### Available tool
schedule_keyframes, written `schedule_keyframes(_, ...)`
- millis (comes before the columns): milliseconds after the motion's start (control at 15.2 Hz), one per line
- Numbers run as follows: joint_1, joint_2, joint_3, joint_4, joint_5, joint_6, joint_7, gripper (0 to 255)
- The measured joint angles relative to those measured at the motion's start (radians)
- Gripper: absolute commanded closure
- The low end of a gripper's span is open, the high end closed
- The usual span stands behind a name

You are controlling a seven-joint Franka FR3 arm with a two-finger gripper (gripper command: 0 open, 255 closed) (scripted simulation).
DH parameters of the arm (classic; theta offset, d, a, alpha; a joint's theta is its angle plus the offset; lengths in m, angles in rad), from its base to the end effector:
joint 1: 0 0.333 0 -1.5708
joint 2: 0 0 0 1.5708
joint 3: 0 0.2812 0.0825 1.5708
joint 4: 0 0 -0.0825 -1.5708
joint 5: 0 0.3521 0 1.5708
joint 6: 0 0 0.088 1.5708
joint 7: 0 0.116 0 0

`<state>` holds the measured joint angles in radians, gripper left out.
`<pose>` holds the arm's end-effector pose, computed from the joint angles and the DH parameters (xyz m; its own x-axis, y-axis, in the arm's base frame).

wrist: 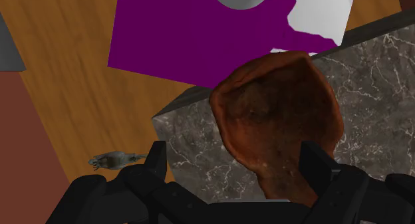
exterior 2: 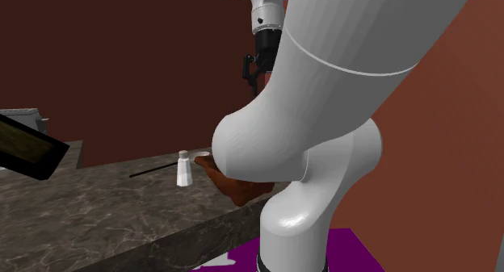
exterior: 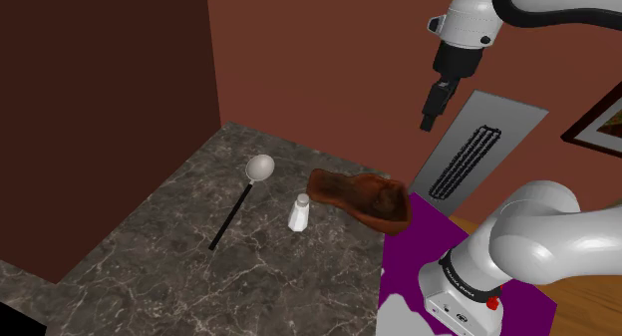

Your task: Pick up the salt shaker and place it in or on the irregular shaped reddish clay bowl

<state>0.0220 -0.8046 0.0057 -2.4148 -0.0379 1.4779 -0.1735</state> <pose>0.2816 0.0034 0.5295 0.9714 0.1938 -0.1371 0.1981 -0.9800 0.0186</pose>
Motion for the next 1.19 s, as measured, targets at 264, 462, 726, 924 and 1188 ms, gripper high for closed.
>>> schedule_keyframes(264,0.016,0.022,0.039,-0.021,0.036,0.042,0.044,0)
schedule_keyframes(462,0.038,0.06,0.09,-0.038,0.082,0.097,0.103,0)
schedule_keyframes(726,0.064,0.144,0.158,-0.045,0.135,0.19,0.175,0)
schedule_keyframes(924,0.085,0.216,0.216,-0.036,0.174,0.257,0.238,0)
schedule_keyframes(1188,0.101,0.332,0.282,-0.01,0.202,0.355,0.308,0)
